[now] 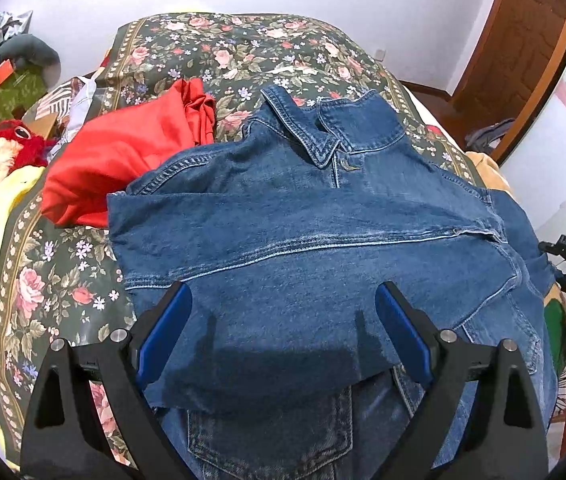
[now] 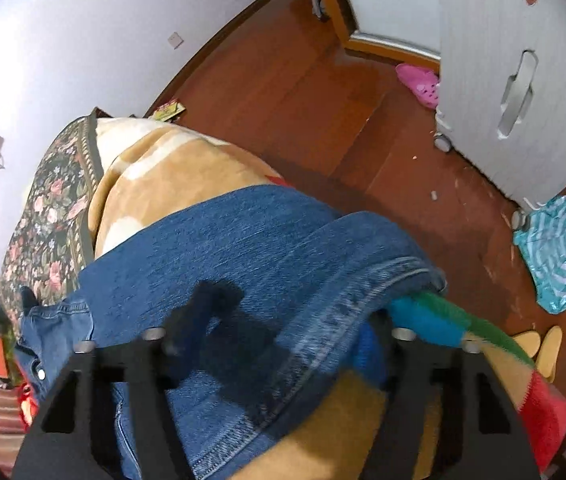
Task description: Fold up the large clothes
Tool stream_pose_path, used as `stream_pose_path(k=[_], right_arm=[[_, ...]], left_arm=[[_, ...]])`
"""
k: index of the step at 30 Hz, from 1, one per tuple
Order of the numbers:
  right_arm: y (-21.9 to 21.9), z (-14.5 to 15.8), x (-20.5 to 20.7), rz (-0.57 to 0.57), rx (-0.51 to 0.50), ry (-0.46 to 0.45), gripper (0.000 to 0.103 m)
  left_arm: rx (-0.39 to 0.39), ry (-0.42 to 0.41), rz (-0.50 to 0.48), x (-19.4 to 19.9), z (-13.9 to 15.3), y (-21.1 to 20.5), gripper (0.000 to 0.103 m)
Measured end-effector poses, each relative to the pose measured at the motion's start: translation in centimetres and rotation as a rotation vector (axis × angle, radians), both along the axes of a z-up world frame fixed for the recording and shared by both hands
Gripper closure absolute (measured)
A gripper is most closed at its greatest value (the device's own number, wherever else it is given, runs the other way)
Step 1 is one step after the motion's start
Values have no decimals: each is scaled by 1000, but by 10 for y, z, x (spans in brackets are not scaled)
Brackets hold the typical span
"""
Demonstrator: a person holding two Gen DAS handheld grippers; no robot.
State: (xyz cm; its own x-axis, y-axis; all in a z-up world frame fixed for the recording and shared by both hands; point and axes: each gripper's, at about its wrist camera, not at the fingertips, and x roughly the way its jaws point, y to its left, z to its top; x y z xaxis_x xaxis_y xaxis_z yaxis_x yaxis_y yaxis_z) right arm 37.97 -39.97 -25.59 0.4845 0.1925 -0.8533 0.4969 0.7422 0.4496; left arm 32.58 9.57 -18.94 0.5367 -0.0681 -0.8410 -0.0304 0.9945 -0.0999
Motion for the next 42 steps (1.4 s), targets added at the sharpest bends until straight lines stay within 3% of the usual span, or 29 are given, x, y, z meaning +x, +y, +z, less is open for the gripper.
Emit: stream_pose_path(k=[3, 6, 11, 15, 20, 26, 32, 42], right_arm=[[-6, 9, -8, -7, 1, -15, 77], [-5, 22, -11, 2, -2, -45, 88], [14, 59, -10, 26, -33, -127, 92], [45, 102, -9, 105, -74, -248, 94], [99, 154, -7, 247, -69, -384, 94], [179, 192, -13, 454, -36, -491, 94], [248, 172, -15, 645, -37, -449, 94], [304, 84, -24, 869, 6, -175, 91]], left_arm=[[-6, -11, 2, -3, 2, 4, 10], [-13, -13, 6, -6, 2, 10, 10], [-10, -32, 13, -15, 5, 19, 10], [-8, -47, 13, -22, 8, 24, 10], [-30, -66, 28, -31, 11, 36, 10], [-51, -76, 34, -42, 14, 46, 10], [-35, -73, 40, -53, 13, 51, 10], [-29, -56, 18, -55, 12, 40, 10]])
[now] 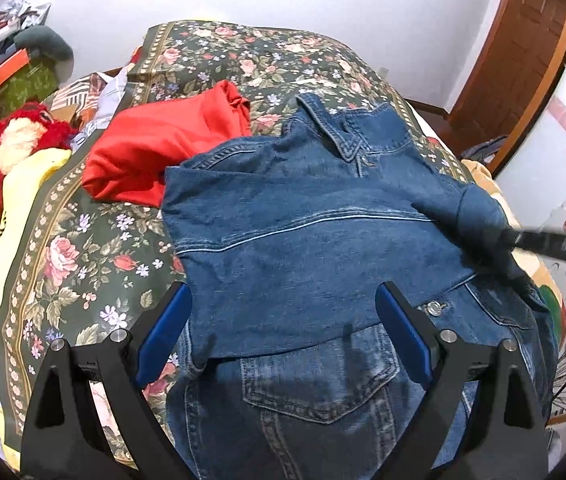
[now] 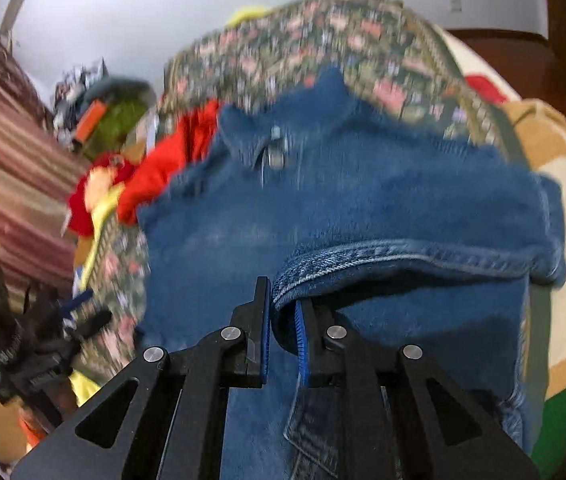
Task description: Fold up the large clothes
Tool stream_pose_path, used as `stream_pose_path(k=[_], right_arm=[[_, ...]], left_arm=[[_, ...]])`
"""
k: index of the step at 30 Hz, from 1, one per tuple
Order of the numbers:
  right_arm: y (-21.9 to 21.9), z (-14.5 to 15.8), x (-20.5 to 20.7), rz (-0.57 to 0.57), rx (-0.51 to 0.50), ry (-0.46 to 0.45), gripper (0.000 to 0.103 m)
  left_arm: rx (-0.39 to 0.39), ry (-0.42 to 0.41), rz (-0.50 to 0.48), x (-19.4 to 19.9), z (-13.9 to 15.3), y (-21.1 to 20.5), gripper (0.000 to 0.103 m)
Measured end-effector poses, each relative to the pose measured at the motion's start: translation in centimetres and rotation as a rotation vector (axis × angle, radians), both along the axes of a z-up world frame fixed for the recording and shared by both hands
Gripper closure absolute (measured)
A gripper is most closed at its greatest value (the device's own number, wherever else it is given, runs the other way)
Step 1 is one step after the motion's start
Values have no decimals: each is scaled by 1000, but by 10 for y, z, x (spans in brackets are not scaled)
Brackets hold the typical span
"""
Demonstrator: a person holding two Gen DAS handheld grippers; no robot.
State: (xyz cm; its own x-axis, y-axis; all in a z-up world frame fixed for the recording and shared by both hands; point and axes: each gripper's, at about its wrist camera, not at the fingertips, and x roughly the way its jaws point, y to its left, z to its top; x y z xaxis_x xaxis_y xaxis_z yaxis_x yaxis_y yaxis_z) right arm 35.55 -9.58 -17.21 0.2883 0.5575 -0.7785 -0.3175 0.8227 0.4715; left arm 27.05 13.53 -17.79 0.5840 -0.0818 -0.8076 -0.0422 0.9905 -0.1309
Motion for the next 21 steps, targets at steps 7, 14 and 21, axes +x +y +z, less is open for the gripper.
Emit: stream_pose_path(k=[7, 14, 21], right_arm=[[-18, -2, -18, 25, -23, 17, 51], [-70, 36, -22, -92, -51, -134, 47], [-133, 48, -28, -279, -121, -230, 32]], left_arm=[[20, -13, -81, 13, 13, -33, 10], [38, -44, -201, 39, 34, -90, 10], [34, -46, -354, 76, 48, -163, 9]])
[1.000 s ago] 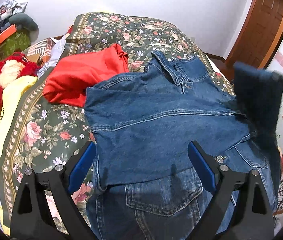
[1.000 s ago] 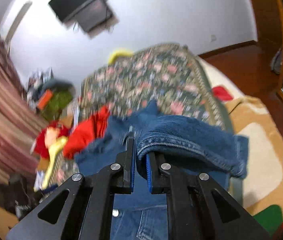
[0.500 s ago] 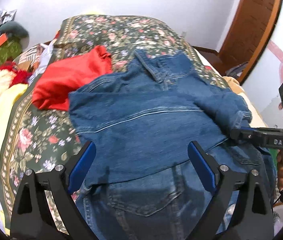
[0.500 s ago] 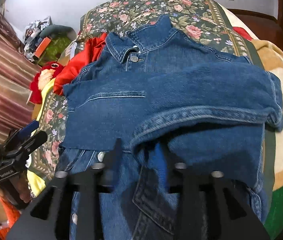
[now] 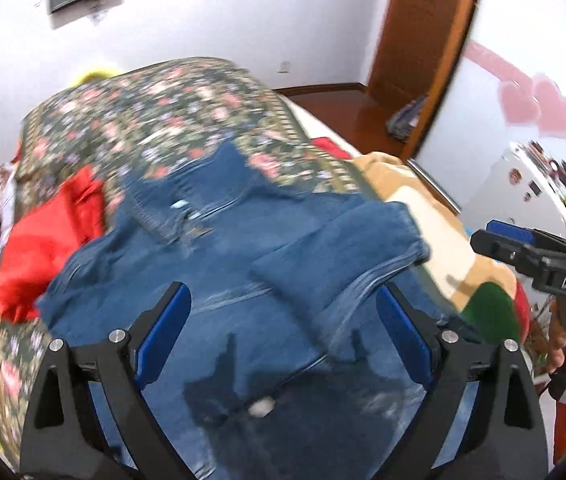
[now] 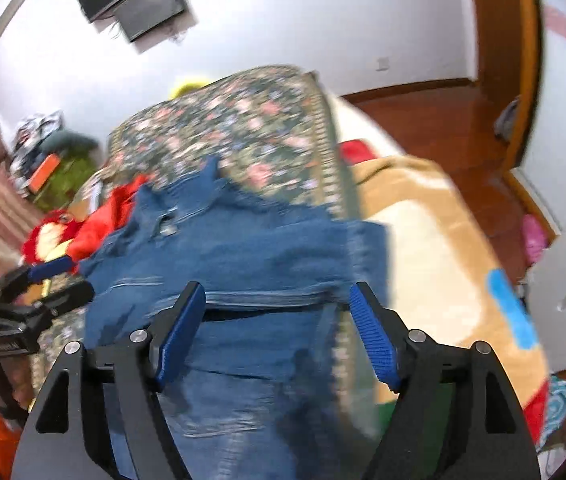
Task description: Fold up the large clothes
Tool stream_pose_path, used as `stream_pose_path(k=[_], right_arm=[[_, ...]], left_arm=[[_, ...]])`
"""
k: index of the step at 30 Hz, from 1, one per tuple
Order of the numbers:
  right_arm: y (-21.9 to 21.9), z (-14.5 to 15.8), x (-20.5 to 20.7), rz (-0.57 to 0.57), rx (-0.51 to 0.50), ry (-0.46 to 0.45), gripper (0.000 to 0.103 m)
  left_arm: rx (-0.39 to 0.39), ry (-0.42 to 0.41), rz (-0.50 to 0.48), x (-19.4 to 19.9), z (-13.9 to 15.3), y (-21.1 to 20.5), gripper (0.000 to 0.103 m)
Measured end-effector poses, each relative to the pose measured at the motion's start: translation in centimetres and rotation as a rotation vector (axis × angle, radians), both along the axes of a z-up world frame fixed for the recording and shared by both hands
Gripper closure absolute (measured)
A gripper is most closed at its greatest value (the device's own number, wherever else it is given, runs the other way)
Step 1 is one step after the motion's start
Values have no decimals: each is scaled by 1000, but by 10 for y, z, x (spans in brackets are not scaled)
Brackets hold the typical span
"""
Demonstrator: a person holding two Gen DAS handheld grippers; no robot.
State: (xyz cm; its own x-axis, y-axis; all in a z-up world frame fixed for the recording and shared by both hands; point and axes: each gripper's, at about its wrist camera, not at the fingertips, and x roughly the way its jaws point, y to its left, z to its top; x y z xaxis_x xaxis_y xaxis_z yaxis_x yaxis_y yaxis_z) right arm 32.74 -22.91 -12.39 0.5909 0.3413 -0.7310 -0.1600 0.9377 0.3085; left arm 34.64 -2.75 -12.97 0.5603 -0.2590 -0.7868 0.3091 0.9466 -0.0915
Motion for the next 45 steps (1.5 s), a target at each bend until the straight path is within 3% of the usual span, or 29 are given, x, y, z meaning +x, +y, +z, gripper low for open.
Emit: stream_pose_path(k=[6, 11, 12, 16, 24, 26, 28, 31, 37, 45], right_arm=[[-28, -17, -1, -61, -7, 40, 32], [-41, -40, 2, -86, 30, 104, 32], [-42, -45, 3, -90, 41, 119, 32], [-50, -58, 0, -95, 49, 153, 32], [-56, -79, -3, -122, 101, 208, 31], [-55, -80, -4, -120, 111, 217, 31], [-52, -80, -5, -118, 104, 215, 31], [-49, -81, -5, -113, 101, 220, 31], [-37, -73, -4, -89, 97, 211, 31], [-12, -36, 5, -36, 65, 108, 31]], left_arm=[[-13, 100, -188, 32, -11, -67, 9], [78, 181, -284, 51, -44, -112, 9], [87, 195, -303, 52, -50, -117, 10], [97, 259, -392, 55, -73, -135, 41], [134, 282, -385, 70, -108, -153, 44], [143, 240, -366, 69, -106, -152, 53], [146, 216, -355, 69, -105, -149, 70], [131, 202, -320, 71, -103, -140, 88], [4, 133, -244, 71, -66, -112, 92], [-65, -113, -99, 39, 22, -36, 92]])
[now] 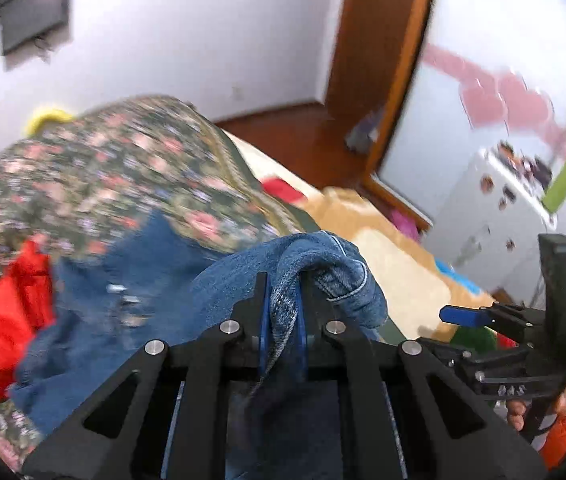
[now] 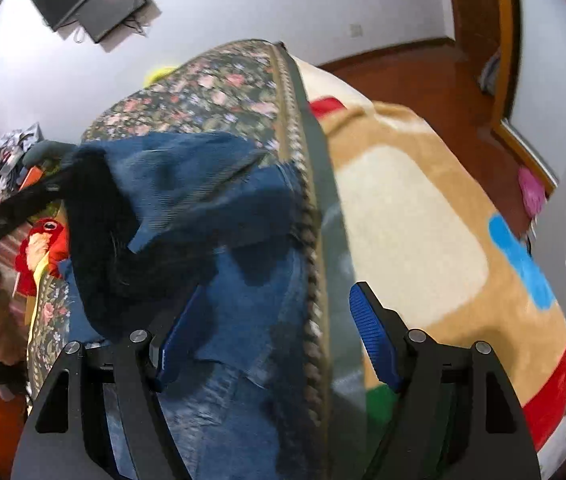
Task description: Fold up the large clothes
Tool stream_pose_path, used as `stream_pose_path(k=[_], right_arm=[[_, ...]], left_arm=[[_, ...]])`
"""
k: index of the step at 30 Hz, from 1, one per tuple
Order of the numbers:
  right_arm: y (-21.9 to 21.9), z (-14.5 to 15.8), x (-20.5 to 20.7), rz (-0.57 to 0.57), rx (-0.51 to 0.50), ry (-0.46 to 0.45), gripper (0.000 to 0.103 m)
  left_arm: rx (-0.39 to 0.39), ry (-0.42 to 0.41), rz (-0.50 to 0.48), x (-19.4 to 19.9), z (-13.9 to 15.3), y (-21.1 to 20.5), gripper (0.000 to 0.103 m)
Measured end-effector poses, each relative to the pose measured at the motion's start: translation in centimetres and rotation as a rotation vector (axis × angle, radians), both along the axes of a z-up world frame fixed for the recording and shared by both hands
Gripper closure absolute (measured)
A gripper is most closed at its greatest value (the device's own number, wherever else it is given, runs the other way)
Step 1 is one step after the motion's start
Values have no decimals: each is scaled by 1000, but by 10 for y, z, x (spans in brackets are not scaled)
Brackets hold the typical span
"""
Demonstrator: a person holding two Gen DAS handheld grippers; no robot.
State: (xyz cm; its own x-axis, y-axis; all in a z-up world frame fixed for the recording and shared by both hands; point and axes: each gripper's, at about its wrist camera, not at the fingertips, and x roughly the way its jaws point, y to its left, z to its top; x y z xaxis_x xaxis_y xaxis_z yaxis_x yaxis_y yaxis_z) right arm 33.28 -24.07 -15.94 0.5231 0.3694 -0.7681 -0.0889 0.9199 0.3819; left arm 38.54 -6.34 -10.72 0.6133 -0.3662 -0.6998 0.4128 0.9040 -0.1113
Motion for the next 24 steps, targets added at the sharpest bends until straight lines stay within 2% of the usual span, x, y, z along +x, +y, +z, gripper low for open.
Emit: stream_pose_path(k=[3, 6, 11, 15, 17, 20, 22, 24], right_arm=[[15, 6, 3, 30, -6, -22, 31], [32, 1, 7, 63, -6, -9, 31], [60, -16, 9, 114, -38, 41, 31], [74, -29, 4, 145, -74, 90, 31], [77, -34, 3, 150, -96, 110, 31], [83, -43, 1, 157, -137, 134, 31], [86, -45, 0, 160, -161, 134, 31], [89, -45, -2, 163, -184, 128, 29]], left_arm=[[-23, -43, 94, -13, 13, 46, 92], [-38, -44, 185, -27, 9, 92, 92], [-61, 58, 278, -47, -30, 154, 92], [-93, 166, 308, -60, -71, 180, 90], [-105, 189, 315, -68, -86, 186, 87], [-105, 188, 353, -80, -100, 195, 77], [-140, 201, 369, -87, -108, 202, 68], [-174, 215, 386, -94, -116, 210, 64]])
